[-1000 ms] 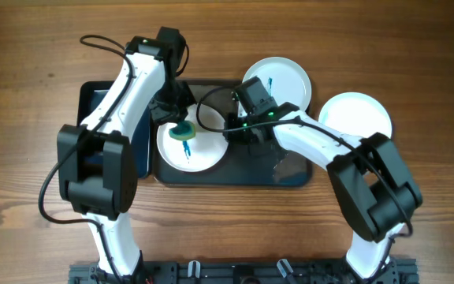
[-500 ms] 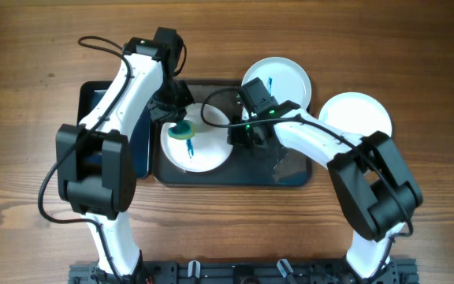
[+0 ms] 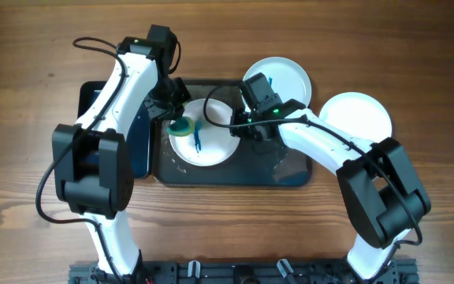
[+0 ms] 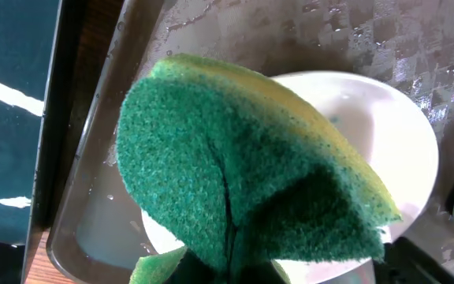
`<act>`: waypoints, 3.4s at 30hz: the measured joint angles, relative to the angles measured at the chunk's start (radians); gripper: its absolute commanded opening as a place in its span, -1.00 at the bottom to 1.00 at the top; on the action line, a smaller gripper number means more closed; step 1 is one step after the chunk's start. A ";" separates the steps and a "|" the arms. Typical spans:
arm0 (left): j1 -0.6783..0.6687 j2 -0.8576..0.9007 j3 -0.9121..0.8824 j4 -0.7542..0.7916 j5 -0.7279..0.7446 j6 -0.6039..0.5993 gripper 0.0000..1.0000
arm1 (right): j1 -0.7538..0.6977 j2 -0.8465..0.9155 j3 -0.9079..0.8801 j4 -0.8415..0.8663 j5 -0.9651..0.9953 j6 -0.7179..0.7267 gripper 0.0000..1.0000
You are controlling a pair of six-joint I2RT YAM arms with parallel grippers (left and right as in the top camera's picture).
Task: Clean dirty plates on tray and stack at the side
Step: 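Lower the green sponge in the left gripper onto the held plate, then scrub the plate's blue stain with the sponge in the left gripper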
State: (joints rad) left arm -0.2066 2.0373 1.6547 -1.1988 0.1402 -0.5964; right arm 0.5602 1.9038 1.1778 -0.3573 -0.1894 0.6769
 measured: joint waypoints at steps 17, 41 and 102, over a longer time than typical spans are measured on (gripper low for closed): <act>0.000 0.000 -0.001 0.004 0.000 0.018 -0.92 | 0.020 0.045 0.001 0.074 -0.055 -0.076 -0.36; 0.000 0.000 -0.001 0.014 0.000 0.042 -0.92 | -0.037 0.005 0.054 -0.143 0.007 -0.287 -0.26; -0.117 -0.079 -0.426 0.474 0.168 0.119 -0.92 | -0.060 0.141 0.098 -0.084 -0.157 -0.192 -0.91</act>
State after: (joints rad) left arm -0.3237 1.9579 1.2285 -0.7246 0.3080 -0.4778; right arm 0.5003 2.0445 1.2762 -0.4408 -0.3466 0.4850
